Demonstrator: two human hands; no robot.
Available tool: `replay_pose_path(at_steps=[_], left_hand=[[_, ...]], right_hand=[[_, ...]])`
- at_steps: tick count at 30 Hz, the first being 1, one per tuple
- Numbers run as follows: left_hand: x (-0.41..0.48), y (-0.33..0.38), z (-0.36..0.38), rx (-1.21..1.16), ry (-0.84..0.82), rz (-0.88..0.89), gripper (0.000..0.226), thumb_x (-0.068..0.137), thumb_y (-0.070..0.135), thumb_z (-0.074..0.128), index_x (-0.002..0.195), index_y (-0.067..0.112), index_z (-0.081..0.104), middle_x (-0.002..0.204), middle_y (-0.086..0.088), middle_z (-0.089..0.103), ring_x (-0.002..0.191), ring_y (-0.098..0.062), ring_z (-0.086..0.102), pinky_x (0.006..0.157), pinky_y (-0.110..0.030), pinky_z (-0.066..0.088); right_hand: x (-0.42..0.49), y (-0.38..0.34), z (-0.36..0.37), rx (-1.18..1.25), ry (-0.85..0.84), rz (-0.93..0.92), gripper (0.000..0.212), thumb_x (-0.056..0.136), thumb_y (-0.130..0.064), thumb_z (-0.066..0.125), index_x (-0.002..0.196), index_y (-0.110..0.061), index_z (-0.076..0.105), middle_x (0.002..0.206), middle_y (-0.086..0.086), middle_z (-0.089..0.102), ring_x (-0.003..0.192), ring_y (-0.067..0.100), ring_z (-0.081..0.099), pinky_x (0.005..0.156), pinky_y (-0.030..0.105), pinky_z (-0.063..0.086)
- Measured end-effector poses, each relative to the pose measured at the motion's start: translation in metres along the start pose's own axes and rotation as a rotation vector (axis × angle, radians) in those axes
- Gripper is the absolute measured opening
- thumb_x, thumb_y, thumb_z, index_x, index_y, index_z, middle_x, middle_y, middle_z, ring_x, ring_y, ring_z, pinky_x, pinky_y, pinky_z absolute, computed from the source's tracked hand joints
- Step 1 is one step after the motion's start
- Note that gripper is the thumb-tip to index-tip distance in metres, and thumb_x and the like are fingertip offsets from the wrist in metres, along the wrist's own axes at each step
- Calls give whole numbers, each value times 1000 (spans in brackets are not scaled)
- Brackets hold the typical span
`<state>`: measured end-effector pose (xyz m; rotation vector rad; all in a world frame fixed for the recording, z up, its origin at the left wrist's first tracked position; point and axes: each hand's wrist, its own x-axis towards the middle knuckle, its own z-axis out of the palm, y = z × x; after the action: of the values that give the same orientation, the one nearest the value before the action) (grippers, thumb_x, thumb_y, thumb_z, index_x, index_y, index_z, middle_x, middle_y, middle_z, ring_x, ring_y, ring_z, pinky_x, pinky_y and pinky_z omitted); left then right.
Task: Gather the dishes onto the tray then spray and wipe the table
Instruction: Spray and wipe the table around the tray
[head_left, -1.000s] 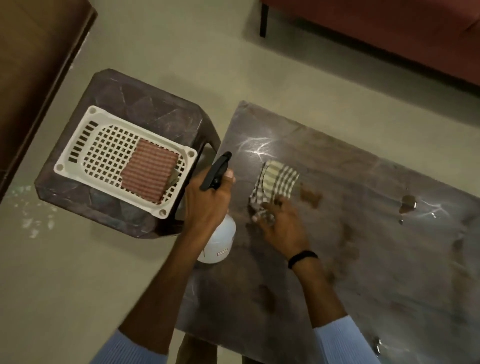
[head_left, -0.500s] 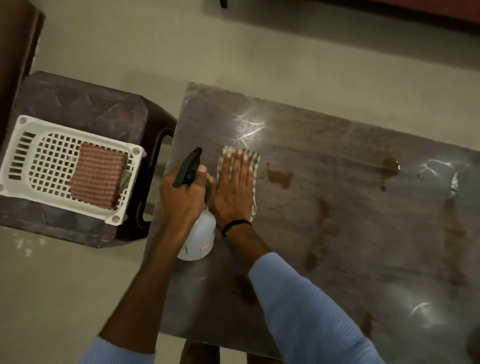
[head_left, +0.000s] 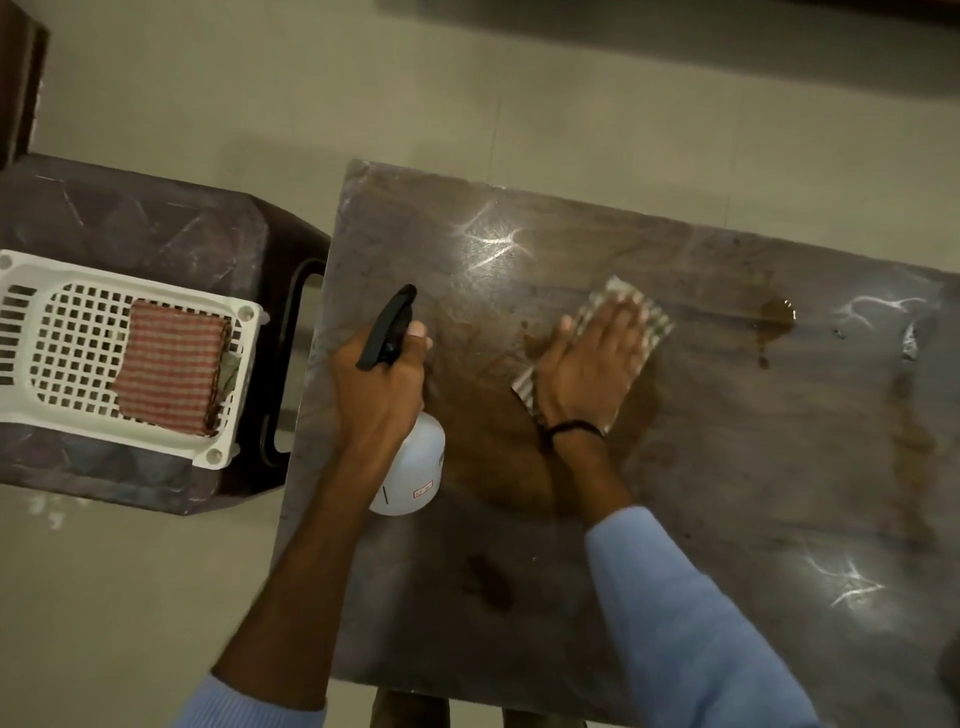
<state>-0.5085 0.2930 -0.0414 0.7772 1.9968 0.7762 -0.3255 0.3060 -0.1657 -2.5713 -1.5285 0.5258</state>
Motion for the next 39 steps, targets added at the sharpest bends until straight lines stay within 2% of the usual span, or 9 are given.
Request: replay_pose_path(at_steps=[6,8,12,17,24,27,29,33,39], left_hand=[[1,-6,2,-4,30,-4,21,95,29,64,97,10,72,85,-6,75,59,-26,64,46,-28,51],[-1,-6,0,0,21,-26,21,95,28,64,96,8,73,86,-8,75,56,-24,63,46,-27,49],[-4,-3,-3,15,0,-60,23,96,28,63,94,8,72,78,-9,72,51,-15,61,41,-19,46],[-7,-5,0,11,-40,-38,23,96,26,63,91,6,72,72,-13,70,41,-3,56,39,-12,42],[-3,-2,6,0,-12,-49,20,94,28,65,88,10,74,72,-13,71,48,-15,58,44,-20,45],[-2,-1,6,11,-37,-57,20,95,29,64,86,14,73,73,-10,71,54,-21,59,45,-22,46],[-3,0,8,21,-50,-57,19,95,29,63,85,15,71,71,-12,67,55,-24,57,38,-12,40],[-2,-4,21,1,-69,-45,24,95,29,64,96,7,74,74,-17,67,52,-23,55,36,-13,40],[-8,-6,53,-27,-96,-8,22,95,26,64,102,6,72,88,-6,73,40,-7,53,36,-18,44]], right_hand=[[-55,-34,18,-104,-221,-681,68,103,-52,26,159,-18,7,167,5,3,155,21,-3,125,47,5],[-76,0,14,-126,-233,-692,68,103,-51,28,159,-23,3,168,2,0,155,20,-3,124,50,6],[-55,62,-8,-187,-119,-393,67,101,-48,33,159,-18,14,167,6,12,153,27,13,122,54,15],[38,16,-17,-105,-16,-124,72,101,-54,21,159,-13,9,166,12,10,154,30,8,121,56,13],[-32,-11,5,-167,-192,-681,70,103,-54,27,159,-23,1,168,4,-1,155,22,-4,124,52,8],[-59,51,-2,-171,-132,-530,67,103,-48,33,159,-21,9,168,3,5,155,21,2,125,49,8],[-55,92,-13,-174,-38,-285,65,102,-45,31,158,-17,17,166,7,14,154,26,11,124,49,11],[-14,144,-37,-79,93,174,68,101,-47,21,157,-9,17,164,16,20,152,32,17,123,53,14],[105,161,-65,-15,190,429,76,98,-57,15,157,-10,16,164,15,20,153,33,13,123,51,11]])
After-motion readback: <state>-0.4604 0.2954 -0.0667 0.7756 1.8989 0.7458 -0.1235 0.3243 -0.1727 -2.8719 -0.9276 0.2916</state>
